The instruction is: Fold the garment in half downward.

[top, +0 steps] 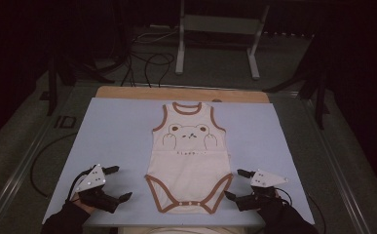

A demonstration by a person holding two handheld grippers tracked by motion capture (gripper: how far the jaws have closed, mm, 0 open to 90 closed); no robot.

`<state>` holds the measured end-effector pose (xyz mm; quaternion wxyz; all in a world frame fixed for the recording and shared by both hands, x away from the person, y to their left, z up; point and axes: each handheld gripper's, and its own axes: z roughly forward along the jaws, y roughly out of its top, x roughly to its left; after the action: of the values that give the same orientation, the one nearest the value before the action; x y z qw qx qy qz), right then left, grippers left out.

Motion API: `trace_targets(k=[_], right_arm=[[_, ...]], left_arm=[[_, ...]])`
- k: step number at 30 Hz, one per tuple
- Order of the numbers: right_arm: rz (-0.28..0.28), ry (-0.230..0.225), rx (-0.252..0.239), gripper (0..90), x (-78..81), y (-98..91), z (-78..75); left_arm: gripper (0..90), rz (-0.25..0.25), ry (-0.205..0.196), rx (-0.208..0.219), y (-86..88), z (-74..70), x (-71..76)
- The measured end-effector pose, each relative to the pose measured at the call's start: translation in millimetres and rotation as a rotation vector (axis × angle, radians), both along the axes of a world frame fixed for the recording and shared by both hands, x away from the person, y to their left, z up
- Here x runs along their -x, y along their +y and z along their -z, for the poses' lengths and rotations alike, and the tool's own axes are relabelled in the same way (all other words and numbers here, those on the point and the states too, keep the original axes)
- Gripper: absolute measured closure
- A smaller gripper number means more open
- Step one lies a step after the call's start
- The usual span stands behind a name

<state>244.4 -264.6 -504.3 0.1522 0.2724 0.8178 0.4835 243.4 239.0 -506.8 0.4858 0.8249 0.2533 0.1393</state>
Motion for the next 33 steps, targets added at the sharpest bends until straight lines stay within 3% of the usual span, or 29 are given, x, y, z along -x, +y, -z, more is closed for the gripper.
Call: trace_targets(k=[12, 19, 25, 33], right_arm=[[-0.018, -0.001, 0.018, 10.0, 1.9, 2.6, -0.7], [-0.03, 0.006, -0.001, 10.0, 3.3, 3.7, -3.7], [-0.041, 0.006, 0.007, 10.0, 4.2, 5.8, -5.4], [-0.037, -0.001, 0.011, 10.0, 8.7, 10.4, -16.5]], left_arm=[[0.1, 0.002, -0.015, -0.002, -0.3, -1.0, 0.9], [0.1, 0.009, -0.013, 0.019, -1.7, -5.5, 2.7], [0.1, 0.033, -0.018, -0.002, -7.8, -7.5, 4.2], [0.1, 0.038, -0.029, 0.01, -10.4, -16.0, 5.4]])
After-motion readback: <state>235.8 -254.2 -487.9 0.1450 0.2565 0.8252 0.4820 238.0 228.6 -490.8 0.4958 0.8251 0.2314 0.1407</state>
